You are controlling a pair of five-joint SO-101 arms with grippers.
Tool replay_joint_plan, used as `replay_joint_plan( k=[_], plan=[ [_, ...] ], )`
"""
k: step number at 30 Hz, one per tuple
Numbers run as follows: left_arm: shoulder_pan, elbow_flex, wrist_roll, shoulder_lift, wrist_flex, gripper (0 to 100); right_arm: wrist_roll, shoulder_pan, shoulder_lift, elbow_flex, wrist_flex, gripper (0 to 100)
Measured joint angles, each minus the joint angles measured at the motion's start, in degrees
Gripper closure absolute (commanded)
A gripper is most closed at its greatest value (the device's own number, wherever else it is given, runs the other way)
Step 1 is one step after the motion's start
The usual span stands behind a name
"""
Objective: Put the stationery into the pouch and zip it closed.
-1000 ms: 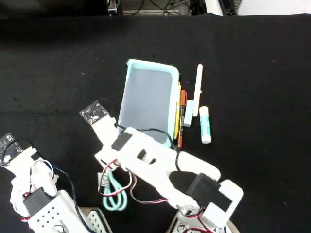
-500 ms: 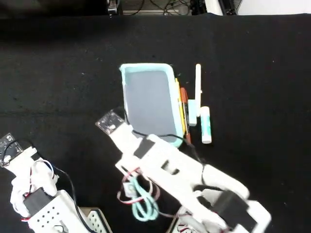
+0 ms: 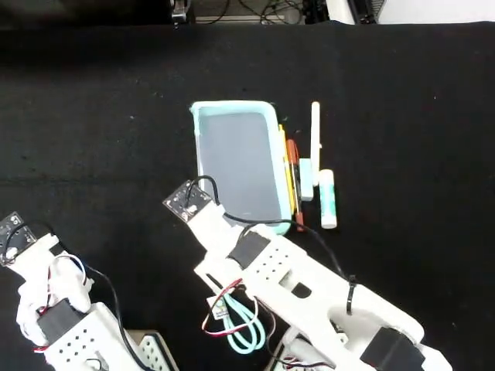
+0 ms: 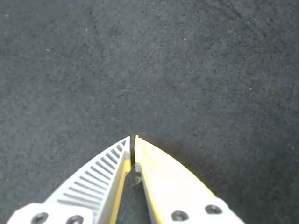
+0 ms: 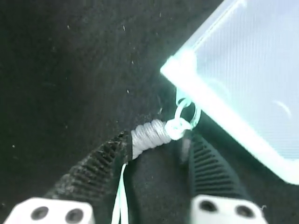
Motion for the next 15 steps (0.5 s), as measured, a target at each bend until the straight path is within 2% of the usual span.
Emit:
replay_joint_plan(
  k=[2, 6, 10, 15],
  plan=[
    [0.00, 0.00, 0.00, 0.00, 0.00, 96, 0.00, 0.00, 0.00, 0.00, 0.35, 67.3],
    [0.00, 0.00, 0.00, 0.00, 0.00, 96, 0.00, 0.18, 0.00, 0.53, 0.35, 75.9],
    [-0.09, 0.00, 0.00, 0.00, 0.00, 96, 0.00, 4.31, 0.09, 0.53, 0.18, 83.8],
    [-0.18, 0.00, 0.00, 0.00, 0.00, 96, 1.76, 8.09, 7.03, 0.35, -2.73, 79.9]
  ],
)
